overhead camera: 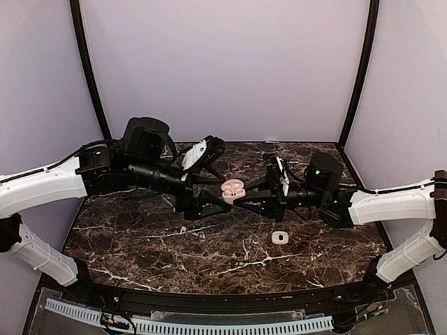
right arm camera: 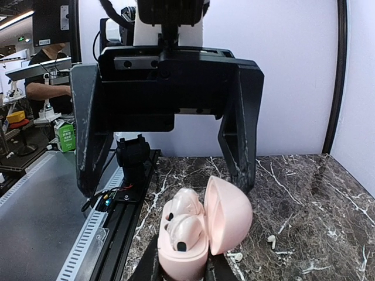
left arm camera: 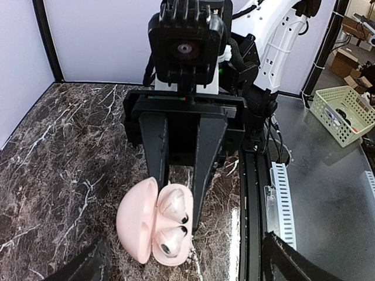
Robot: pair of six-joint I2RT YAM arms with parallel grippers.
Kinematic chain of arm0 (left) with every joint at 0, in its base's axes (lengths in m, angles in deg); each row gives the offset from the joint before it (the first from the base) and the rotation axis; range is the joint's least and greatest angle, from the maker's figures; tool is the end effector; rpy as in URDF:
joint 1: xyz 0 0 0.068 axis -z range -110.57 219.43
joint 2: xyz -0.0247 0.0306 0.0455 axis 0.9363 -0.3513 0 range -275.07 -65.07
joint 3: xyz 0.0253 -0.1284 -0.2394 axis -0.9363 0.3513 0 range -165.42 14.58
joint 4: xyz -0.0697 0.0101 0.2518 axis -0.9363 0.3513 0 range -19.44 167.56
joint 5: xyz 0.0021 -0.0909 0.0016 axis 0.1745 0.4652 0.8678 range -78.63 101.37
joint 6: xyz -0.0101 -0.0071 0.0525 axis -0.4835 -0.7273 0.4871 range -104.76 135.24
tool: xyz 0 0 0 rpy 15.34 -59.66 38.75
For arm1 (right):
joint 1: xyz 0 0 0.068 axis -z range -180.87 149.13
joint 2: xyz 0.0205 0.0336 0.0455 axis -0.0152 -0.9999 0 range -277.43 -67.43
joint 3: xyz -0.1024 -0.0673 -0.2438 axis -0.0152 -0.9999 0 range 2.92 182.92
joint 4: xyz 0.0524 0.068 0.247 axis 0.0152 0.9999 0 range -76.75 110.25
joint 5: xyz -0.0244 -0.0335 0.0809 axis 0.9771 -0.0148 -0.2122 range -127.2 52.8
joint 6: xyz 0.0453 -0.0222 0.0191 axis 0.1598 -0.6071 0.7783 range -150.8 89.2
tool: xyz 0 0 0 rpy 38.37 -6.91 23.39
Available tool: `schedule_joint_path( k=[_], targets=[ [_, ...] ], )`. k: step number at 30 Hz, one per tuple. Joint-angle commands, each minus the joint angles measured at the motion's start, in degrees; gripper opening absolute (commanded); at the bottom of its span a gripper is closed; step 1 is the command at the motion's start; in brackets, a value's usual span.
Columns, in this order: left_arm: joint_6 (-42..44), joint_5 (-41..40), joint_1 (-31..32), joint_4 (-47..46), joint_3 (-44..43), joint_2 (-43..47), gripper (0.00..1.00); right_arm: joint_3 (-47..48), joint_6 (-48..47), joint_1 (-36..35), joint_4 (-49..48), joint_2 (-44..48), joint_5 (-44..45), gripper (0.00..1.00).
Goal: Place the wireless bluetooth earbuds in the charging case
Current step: Close the charging case with the earbuds inside.
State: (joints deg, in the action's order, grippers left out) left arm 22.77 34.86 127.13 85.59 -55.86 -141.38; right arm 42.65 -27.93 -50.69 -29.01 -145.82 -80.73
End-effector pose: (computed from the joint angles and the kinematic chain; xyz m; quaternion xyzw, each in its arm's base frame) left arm 0.1520 -0.2671 0.3667 0.5318 0.6171 -0.3872 0.4318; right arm 0.1718 0.2414 0.2721 -0.5011 0.4756 0.5279 0.4940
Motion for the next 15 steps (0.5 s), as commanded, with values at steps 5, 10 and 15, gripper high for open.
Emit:
schedule_joint_path(
  k=[5,10,15],
  targets=[
    [1.13,1.62,0.28,0.43,-0.79,-2.26,0.85,-0.4,1.08,0.16,-3.61,1.25,-2.0,0.0],
    [2.97,0.43,2.68,0.05,-0.89,-1.65,0.76,0.16,2.39,0.24,-3.18,0.02,-1.34,0.0],
    [5.05,-2.87,4.58,-0.96,0.37,-0.05,0.71,0.77,3.42,0.38,-3.09,-0.94,-1.9,0.0]
  ],
)
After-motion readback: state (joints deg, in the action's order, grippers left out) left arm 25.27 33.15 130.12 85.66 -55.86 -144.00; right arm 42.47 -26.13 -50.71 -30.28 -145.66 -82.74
